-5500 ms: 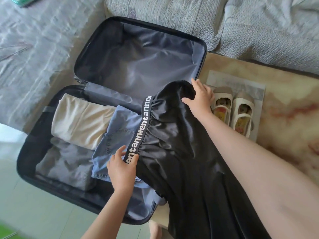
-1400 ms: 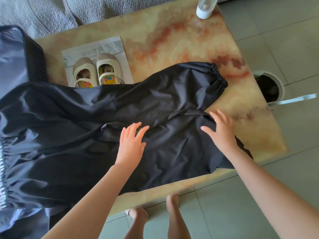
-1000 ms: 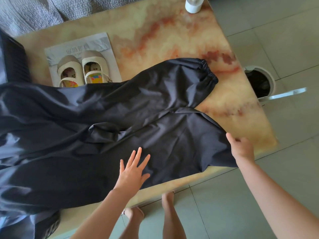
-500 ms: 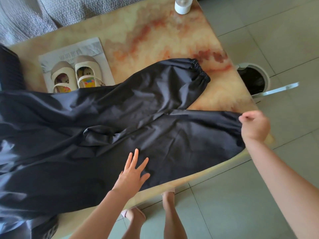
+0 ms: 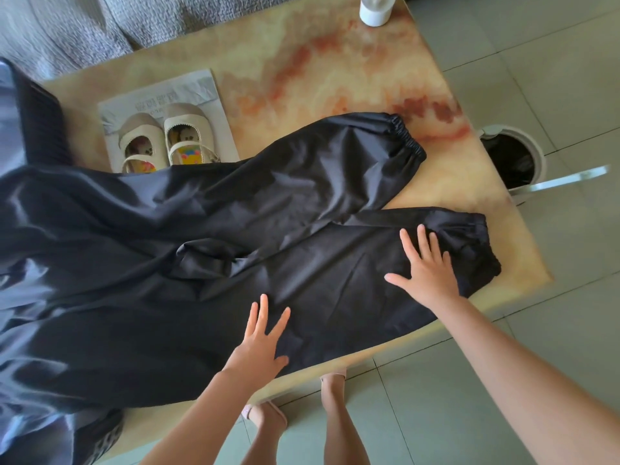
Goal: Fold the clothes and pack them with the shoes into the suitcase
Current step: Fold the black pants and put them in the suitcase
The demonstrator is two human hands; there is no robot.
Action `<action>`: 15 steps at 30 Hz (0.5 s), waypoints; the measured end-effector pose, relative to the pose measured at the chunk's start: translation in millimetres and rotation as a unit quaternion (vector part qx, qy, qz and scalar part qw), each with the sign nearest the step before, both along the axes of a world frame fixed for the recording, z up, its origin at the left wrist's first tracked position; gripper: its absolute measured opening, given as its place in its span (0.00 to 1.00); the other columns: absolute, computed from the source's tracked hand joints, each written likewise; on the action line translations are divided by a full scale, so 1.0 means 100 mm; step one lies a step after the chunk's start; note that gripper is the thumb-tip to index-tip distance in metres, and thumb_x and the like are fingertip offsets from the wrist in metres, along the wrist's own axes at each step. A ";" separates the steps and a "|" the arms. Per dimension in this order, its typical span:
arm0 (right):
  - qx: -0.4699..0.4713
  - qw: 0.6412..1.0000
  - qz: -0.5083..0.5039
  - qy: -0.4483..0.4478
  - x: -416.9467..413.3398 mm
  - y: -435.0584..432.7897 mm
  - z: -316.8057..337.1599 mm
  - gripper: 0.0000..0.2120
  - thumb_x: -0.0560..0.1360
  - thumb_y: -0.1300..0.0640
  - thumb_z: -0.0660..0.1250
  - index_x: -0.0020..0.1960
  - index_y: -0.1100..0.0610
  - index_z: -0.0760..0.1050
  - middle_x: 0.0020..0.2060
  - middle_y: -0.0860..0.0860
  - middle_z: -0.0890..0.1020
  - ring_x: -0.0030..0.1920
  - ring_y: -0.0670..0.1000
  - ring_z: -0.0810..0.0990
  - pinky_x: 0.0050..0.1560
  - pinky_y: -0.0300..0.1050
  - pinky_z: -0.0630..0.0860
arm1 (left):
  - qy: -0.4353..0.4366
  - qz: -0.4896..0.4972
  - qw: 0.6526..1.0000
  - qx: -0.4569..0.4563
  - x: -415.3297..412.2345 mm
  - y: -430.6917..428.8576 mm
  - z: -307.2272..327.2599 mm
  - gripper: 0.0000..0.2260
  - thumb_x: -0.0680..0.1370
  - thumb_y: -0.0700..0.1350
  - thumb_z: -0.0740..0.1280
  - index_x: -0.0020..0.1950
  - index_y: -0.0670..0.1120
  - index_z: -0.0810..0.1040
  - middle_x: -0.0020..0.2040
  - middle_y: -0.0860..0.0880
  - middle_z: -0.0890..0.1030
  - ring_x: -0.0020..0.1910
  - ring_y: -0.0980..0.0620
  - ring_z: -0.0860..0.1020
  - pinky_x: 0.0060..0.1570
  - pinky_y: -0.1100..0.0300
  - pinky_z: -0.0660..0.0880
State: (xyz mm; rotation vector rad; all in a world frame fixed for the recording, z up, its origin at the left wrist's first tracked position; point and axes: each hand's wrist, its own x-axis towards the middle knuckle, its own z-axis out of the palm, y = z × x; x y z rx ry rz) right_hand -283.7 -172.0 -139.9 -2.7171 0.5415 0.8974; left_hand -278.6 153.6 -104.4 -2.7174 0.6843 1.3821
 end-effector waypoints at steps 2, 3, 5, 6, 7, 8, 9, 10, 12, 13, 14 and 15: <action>0.000 0.997 -0.026 -0.075 0.08 -0.01 0.05 0.36 0.77 0.39 0.59 0.78 0.52 0.49 0.78 0.56 0.47 0.76 0.60 0.49 0.73 0.58 0.51 | -0.021 0.004 1.000 0.015 0.08 0.00 0.04 0.31 0.82 0.53 0.56 0.77 0.55 0.39 0.77 0.47 0.34 0.77 0.49 0.39 0.56 0.62 0.74; -0.002 0.991 -0.045 -0.127 0.16 -0.03 0.11 0.33 0.78 0.42 0.60 0.77 0.55 0.56 0.77 0.57 0.53 0.75 0.61 0.54 0.73 0.57 0.54 | -0.050 0.021 0.998 0.010 0.14 -0.02 0.06 0.28 0.82 0.51 0.56 0.78 0.55 0.44 0.78 0.48 0.40 0.78 0.50 0.45 0.58 0.61 0.73; 0.014 0.976 -0.069 -0.204 0.38 -0.07 0.21 0.29 0.79 0.47 0.61 0.75 0.57 0.61 0.76 0.57 0.59 0.73 0.61 0.59 0.71 0.56 0.57 | -0.140 0.066 0.987 -0.040 0.32 -0.07 0.11 0.26 0.81 0.47 0.59 0.78 0.51 0.55 0.78 0.47 0.55 0.75 0.49 0.58 0.64 0.56 0.69; 0.023 0.973 -0.058 -0.220 0.52 -0.08 0.25 0.28 0.79 0.48 0.61 0.76 0.57 0.60 0.76 0.57 0.58 0.74 0.61 0.58 0.72 0.55 0.55 | -0.187 0.071 0.977 -0.071 0.44 -0.08 0.12 0.26 0.79 0.45 0.64 0.76 0.48 0.61 0.76 0.44 0.61 0.73 0.46 0.63 0.66 0.52 0.68; 0.022 0.973 -0.032 -0.229 0.66 -0.09 0.28 0.28 0.80 0.49 0.60 0.77 0.57 0.58 0.76 0.57 0.56 0.74 0.61 0.56 0.72 0.54 0.54 | -0.233 0.069 0.965 -0.098 0.56 -0.09 0.11 0.26 0.76 0.43 0.68 0.74 0.46 0.66 0.74 0.42 0.65 0.72 0.43 0.66 0.66 0.49 0.67; 0.017 0.973 -0.003 -0.232 0.82 -0.10 0.29 0.28 0.80 0.49 0.59 0.77 0.56 0.56 0.77 0.57 0.55 0.75 0.60 0.54 0.73 0.54 0.52 | -0.270 0.064 0.954 -0.110 0.68 -0.09 0.09 0.27 0.75 0.42 0.70 0.73 0.45 0.67 0.73 0.40 0.66 0.71 0.41 0.66 0.67 0.45 0.66; 0.019 0.974 0.018 -0.225 0.99 -0.09 0.31 0.28 0.81 0.48 0.57 0.78 0.56 0.54 0.77 0.56 0.53 0.76 0.60 0.52 0.73 0.54 0.51 | -0.277 0.065 0.953 -0.102 0.79 -0.10 0.10 0.28 0.76 0.43 0.68 0.74 0.45 0.64 0.74 0.40 0.64 0.73 0.41 0.64 0.69 0.44 0.63; 0.031 0.977 0.032 -0.207 1.16 -0.06 0.32 0.28 0.82 0.47 0.55 0.78 0.55 0.52 0.78 0.55 0.51 0.77 0.58 0.49 0.74 0.55 0.50 | -0.277 0.073 0.954 -0.085 0.91 -0.12 0.10 0.28 0.78 0.45 0.66 0.76 0.45 0.60 0.76 0.40 0.60 0.75 0.40 0.59 0.71 0.43 0.58; 0.049 0.983 0.065 -0.164 1.46 0.03 0.29 0.29 0.82 0.44 0.50 0.79 0.52 0.48 0.78 0.53 0.46 0.77 0.56 0.44 0.75 0.56 0.46 | -0.249 0.086 0.964 -0.034 1.11 -0.14 0.08 0.28 0.82 0.50 0.58 0.78 0.47 0.50 0.78 0.41 0.50 0.77 0.41 0.49 0.73 0.43 0.50; 0.046 0.985 0.082 -0.144 1.58 0.07 0.25 0.29 0.82 0.42 0.49 0.79 0.50 0.46 0.78 0.52 0.44 0.77 0.56 0.41 0.75 0.57 0.45 | -0.230 0.077 0.970 -0.004 1.19 -0.16 0.07 0.28 0.82 0.52 0.54 0.78 0.49 0.45 0.79 0.43 0.46 0.77 0.41 0.45 0.74 0.44 0.47; 0.041 0.987 0.095 -0.122 1.67 0.08 0.21 0.30 0.81 0.40 0.47 0.79 0.49 0.44 0.78 0.52 0.43 0.77 0.56 0.39 0.74 0.58 0.44 | -0.210 0.068 0.975 0.019 1.25 -0.17 0.05 0.28 0.83 0.54 0.52 0.78 0.50 0.42 0.79 0.44 0.44 0.77 0.42 0.43 0.74 0.43 0.45; 0.037 0.990 0.101 -0.094 1.73 0.08 0.16 0.31 0.80 0.38 0.46 0.78 0.47 0.43 0.78 0.51 0.42 0.77 0.56 0.38 0.74 0.59 0.43 | -0.191 0.066 0.979 0.029 1.30 -0.19 0.03 0.28 0.83 0.56 0.50 0.78 0.51 0.40 0.79 0.45 0.43 0.77 0.42 0.41 0.74 0.43 0.45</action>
